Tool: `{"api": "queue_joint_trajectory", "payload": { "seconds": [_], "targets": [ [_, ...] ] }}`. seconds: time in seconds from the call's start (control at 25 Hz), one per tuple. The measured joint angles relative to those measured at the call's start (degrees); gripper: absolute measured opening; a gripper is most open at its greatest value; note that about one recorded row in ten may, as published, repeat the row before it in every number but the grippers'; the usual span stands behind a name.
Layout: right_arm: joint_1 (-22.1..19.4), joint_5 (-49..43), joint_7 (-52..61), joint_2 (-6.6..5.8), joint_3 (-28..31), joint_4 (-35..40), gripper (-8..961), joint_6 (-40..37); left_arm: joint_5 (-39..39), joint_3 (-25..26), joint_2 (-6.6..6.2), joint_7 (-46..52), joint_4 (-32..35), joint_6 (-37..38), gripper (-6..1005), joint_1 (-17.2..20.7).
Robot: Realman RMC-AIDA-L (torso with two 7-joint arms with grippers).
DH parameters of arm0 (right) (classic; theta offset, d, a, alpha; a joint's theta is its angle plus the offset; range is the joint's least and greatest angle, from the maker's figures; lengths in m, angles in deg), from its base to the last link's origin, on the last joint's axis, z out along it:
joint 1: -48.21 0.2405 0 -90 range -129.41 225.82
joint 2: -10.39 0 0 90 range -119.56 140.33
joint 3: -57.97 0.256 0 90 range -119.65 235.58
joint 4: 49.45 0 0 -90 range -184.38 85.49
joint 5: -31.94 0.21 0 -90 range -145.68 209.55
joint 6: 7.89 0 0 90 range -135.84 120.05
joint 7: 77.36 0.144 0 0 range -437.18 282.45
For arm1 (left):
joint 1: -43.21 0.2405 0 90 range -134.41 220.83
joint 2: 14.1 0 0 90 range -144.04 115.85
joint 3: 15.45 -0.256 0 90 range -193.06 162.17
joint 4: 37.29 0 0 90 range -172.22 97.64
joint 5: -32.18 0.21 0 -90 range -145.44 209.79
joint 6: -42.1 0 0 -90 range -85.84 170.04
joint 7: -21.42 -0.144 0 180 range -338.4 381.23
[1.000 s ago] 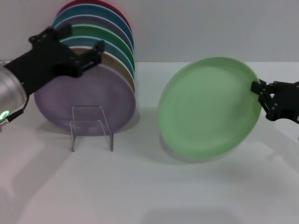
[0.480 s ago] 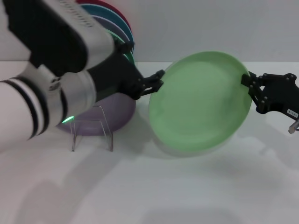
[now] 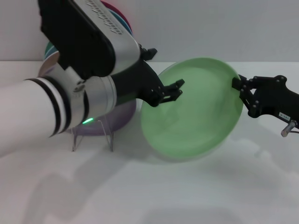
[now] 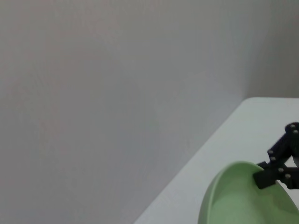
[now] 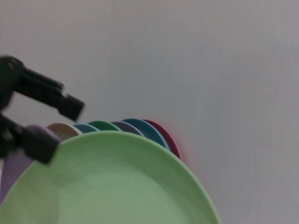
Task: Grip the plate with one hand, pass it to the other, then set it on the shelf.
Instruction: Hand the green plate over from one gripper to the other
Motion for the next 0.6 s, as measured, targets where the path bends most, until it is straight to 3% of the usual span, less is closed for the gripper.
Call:
{"api": "queue_joint_trajectory", "payload": {
  "seconds": [0.2, 0.6],
  "targets": [
    [-0.11, 0.06, -0.03, 0.07, 0.15, -0.07, 60, 1.73, -0.10, 0.17, 0.16, 0.23, 2.77, -0.31, 825, -1.96],
    [-0.43, 0.08, -0.06, 0.09, 0.30, 0.03, 67, 3.30, -0.22, 0.51, 0.13, 0.32, 2.73, -0.77, 795, -2.01]
  ]
}}
